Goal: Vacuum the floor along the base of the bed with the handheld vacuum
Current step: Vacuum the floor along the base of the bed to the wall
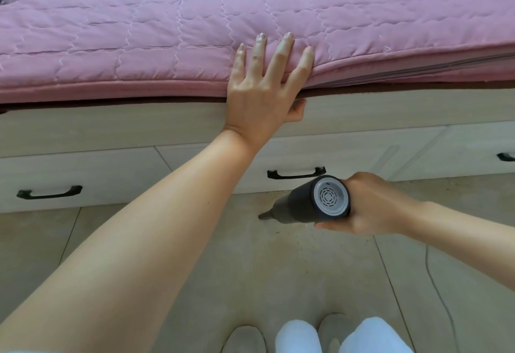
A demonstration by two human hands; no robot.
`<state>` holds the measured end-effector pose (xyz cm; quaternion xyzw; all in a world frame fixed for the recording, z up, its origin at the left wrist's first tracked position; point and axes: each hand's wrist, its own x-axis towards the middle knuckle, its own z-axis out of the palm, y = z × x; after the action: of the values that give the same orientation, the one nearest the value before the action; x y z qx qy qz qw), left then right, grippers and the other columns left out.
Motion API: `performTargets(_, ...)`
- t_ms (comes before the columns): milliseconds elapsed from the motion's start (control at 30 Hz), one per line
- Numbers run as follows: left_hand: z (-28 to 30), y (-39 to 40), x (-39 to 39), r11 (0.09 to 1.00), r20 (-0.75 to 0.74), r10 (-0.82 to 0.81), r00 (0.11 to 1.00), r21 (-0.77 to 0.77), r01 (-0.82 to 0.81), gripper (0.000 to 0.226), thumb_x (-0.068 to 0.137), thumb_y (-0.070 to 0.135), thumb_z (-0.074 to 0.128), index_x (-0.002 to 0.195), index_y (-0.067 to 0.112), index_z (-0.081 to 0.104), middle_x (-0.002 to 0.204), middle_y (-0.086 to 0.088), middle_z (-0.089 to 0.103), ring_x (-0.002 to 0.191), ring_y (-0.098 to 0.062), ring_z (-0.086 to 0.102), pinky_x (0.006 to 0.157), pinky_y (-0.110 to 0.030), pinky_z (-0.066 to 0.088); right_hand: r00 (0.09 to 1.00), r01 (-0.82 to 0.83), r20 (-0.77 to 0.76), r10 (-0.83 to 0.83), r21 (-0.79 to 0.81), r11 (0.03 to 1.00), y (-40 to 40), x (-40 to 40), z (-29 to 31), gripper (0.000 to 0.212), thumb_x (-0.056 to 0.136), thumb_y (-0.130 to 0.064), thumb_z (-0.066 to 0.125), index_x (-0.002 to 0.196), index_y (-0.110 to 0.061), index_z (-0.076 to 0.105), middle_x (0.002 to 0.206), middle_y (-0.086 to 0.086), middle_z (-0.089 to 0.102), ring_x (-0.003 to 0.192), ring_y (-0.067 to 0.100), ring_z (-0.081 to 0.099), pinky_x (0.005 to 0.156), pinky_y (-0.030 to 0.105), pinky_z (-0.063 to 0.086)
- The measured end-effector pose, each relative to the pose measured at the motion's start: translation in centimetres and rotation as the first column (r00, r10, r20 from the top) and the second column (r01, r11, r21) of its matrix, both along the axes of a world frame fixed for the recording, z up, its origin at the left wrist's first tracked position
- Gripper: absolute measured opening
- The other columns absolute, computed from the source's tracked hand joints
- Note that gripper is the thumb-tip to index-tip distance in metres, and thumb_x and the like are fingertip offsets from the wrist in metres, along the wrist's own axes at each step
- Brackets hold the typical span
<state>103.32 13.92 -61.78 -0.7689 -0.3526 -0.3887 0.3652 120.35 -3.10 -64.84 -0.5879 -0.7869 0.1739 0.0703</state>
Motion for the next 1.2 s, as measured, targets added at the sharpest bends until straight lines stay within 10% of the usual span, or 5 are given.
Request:
performTargets(167, 0.0, -0.1, 0.0, 1.000, 0.003, -0.005, 1.000, 0.013, 0.005, 0.055, 0.074, 0.042, 0.063, 0.125, 0.023, 0.070, 0.128, -0.010, 0.068, 0.113, -0.042, 0.065, 0.095, -0.057, 0.052, 0.995, 0.097, -0.012, -0.097, -0.025, 0.995, 0.9, -1.1, -0.9, 0.042, 0.069, -0.065, 0.063, 0.097, -0.036, 0.056, 0.063, -0.021, 0.048, 0.063, 0.010, 0.051, 0.052, 0.015, 0.030)
performTargets(367, 0.0, -0.1, 0.0, 1.000, 0.002, -0.009, 1.000, 0.015, 0.009, 0.056, 0.072, 0.041, 0.064, 0.125, 0.024, 0.070, 0.127, -0.010, 0.068, 0.112, -0.042, 0.066, 0.094, -0.057, 0.053, 1.000, -0.007, -0.016, 0.007, 0.024, 1.000, 1.2, -1.8, -0.9, 0.052, 0.070, -0.062, 0.068, 0.111, -0.031, 0.057, 0.091, -0.012, 0.069, 0.080, 0.015, 0.063, 0.063, 0.019, 0.037)
performTargets(533, 0.0, 0.0, 0.1, 1.000, 0.027, -0.013, 1.000, 0.019, 0.013, 0.055, 0.072, 0.041, 0.064, 0.124, 0.025, 0.071, 0.126, -0.009, 0.069, 0.111, -0.041, 0.067, 0.093, -0.057, 0.053, 0.999, -0.037, -0.009, 0.037, -0.008, 0.999, 0.8, -0.9, 0.0, 0.038, 0.069, -0.056, 0.073, 0.092, -0.029, 0.060, 0.065, -0.020, 0.052, 0.060, 0.007, 0.049, 0.053, 0.010, 0.028)
performTargets(733, 0.0, -0.2, 0.3, 1.000, 0.051, -0.007, 0.999, 0.000, 0.007, 0.055, 0.070, 0.041, 0.063, 0.122, 0.026, 0.072, 0.125, -0.008, 0.069, 0.111, -0.039, 0.067, 0.094, -0.055, 0.053, 0.999, -0.050, 0.010, 0.051, -0.057, 0.997, -0.1, 0.4, 0.8, 0.040, 0.068, -0.060, 0.070, 0.093, -0.029, 0.061, 0.073, -0.012, 0.067, 0.066, 0.011, 0.060, 0.058, 0.024, 0.046)
performTargets(1200, -0.1, 0.1, 0.0, 0.998, 0.037, 0.008, 0.999, 0.059, -0.010, 0.054, 0.073, 0.044, 0.064, 0.124, 0.026, 0.071, 0.124, -0.007, 0.070, 0.109, -0.039, 0.068, 0.092, -0.055, 0.055, 0.999, -0.033, -0.032, 0.031, -0.086, 0.996, -0.9, 0.6, 0.8, 0.036, 0.068, -0.056, 0.072, 0.090, -0.031, 0.060, 0.064, -0.024, 0.052, 0.066, 0.006, 0.054, 0.054, 0.008, 0.036)
